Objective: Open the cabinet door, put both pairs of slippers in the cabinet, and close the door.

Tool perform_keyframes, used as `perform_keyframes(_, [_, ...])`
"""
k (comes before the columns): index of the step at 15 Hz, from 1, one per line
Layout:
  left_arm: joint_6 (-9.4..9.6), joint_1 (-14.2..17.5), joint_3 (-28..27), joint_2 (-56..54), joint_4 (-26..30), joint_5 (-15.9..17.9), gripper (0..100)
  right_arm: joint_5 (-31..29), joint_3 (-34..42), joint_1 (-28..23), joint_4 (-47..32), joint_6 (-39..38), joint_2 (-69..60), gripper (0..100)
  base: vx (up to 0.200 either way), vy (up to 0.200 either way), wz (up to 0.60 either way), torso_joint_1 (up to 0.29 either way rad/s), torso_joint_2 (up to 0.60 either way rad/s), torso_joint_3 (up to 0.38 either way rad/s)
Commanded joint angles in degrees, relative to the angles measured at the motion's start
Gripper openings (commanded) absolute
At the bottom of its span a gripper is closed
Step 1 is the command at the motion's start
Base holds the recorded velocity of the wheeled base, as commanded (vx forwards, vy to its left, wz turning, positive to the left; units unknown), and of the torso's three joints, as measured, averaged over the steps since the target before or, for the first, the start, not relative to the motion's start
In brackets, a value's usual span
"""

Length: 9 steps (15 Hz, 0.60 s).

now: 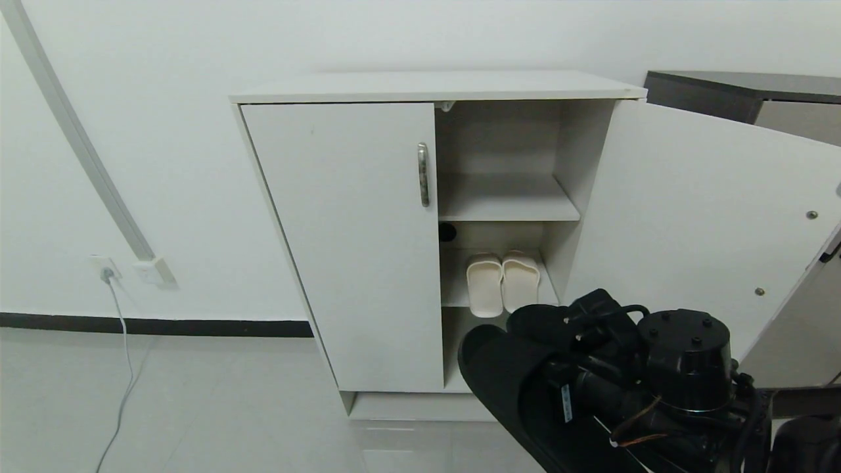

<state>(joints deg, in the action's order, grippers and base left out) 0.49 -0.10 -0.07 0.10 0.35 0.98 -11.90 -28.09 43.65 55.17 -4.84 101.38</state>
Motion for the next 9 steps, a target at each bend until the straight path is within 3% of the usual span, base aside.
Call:
perform_keyframes(1, [-0.05, 0.0, 0.0, 0.0, 0.0, 0.0, 0, 0.0, 0.2, 0.0, 0.1, -0.1, 0.2, 0, 0.000, 0.000, 0.00, 0.000, 0.00, 0.000])
perform_keyframes(9, [0.04, 0.0, 0.0, 0.0, 0.0, 0.0, 0, 0.1, 0.4, 0.2, 0.5, 0.0, 0.3, 0, 0.000, 0.000, 0.00, -0.001, 0.05, 0.030])
